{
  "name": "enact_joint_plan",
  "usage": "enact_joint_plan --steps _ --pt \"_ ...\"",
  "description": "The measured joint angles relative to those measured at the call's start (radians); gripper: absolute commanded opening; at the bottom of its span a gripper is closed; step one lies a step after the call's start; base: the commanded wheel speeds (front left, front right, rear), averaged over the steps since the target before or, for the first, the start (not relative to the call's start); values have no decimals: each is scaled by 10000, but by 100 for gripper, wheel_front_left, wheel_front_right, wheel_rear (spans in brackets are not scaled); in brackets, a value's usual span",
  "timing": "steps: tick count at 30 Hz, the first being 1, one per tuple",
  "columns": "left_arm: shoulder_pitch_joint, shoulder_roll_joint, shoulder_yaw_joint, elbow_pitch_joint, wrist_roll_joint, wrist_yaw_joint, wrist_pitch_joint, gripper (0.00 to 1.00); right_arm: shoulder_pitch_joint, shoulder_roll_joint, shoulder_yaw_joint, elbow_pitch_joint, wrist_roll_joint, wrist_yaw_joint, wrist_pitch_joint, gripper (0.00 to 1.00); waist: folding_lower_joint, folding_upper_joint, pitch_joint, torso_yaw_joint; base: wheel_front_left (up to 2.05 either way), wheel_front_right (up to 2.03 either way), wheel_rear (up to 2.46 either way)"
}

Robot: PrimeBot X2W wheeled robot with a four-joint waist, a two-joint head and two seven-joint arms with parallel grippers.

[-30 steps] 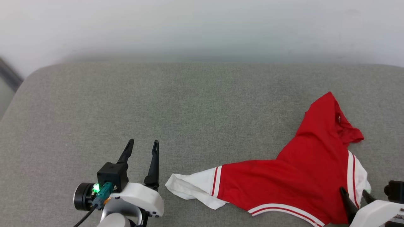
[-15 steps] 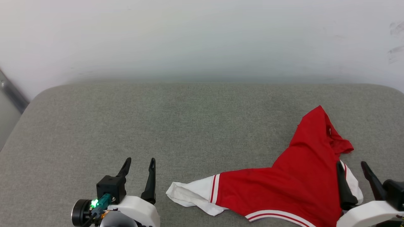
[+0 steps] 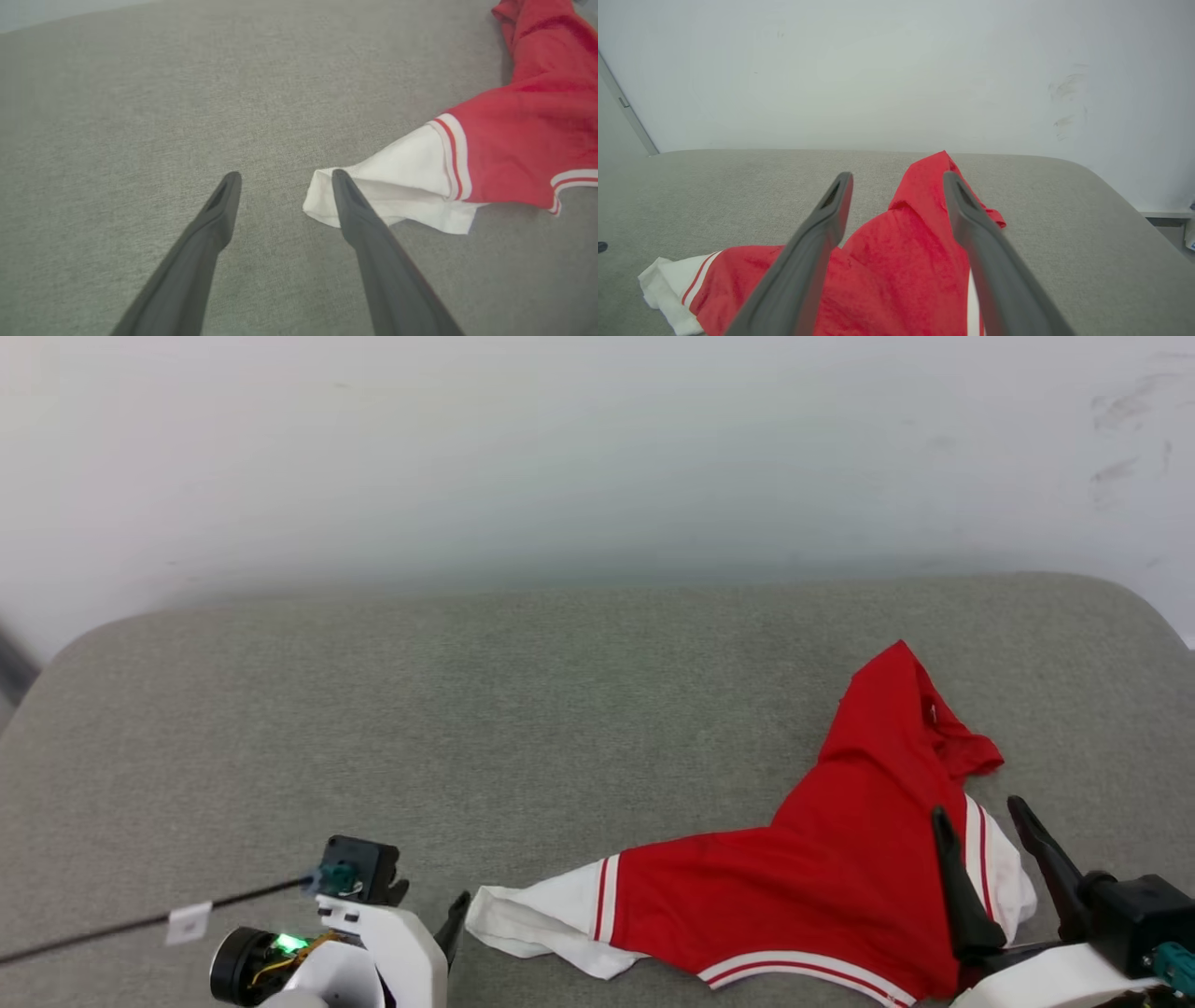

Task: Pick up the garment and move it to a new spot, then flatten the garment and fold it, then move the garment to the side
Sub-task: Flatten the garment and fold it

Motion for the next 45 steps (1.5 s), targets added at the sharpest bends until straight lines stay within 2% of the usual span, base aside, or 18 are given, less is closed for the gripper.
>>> enact_joint_plan --steps 6,16,17,18,19,20,22,25,30,35,40,41,45 --pt "-744 128 -617 531 -332 -922 1768 100 23 4 224 -380 90 -2 161 100 -1 0 438 -347 0 0 0" --pt "-1941 -161 -1275 1530 -477 -1526 3649 100 -561 4 314 -38 163 0 -134 100 0 0 1471 -754 0 0 0" --pt "-2011 -199 -1323 1593 -523 -1569 3841 97 -591 6 313 6 163 0 -165 100 0 0 1510 -792 0 0 0" --pt "-2070 -215 -1348 1634 -581 -1615 3986 49 -614 6 311 54 163 0 -182 100 -1 0 1534 -823 0 0 0" --pt "-2102 -221 -1363 1655 -646 -1659 4075 7 -638 6 307 94 163 -2 -196 100 0 0 1544 -847 0 0 0" --pt "-2129 -228 -1392 1664 -648 -1680 4113 0 -653 4 309 121 163 0 -209 100 -1 1 1542 -854 0 0 0" --pt "-2128 -311 -1446 1668 -608 -1645 4033 0 -675 6 313 186 153 0 -219 100 -1 0 1513 -844 0 0 0" --pt "-1908 -393 -1442 1546 -384 -1354 3398 0 -771 6 316 324 61 -2 -174 100 0 0 1402 -800 0 0 0" --pt "-1411 -295 -1060 986 -44 -493 2128 0 -799 15 -59 627 27 0 88 100 1 0 1155 -651 0 0 0" --pt "-1140 -4 -640 46 226 174 1281 0 -1018 -259 -848 1269 685 0 959 100 1 0 1095 -397 0 0 0" --pt "-942 194 -366 -945 437 715 826 0 -1625 -1108 -1227 2299 1799 -2 2644 100 1 0 1204 -264 0 0 0" --pt "-869 251 -326 -1367 516 880 742 0 -1854 -1452 -1231 2754 2057 0 3661 100 1 0 1268 -236 0 0 0" --pt "-831 355 -293 -1969 629 1060 702 0 -2358 -2021 -1055 3373 2596 -2 5643 100 1 0 1452 -176 0 0 0"
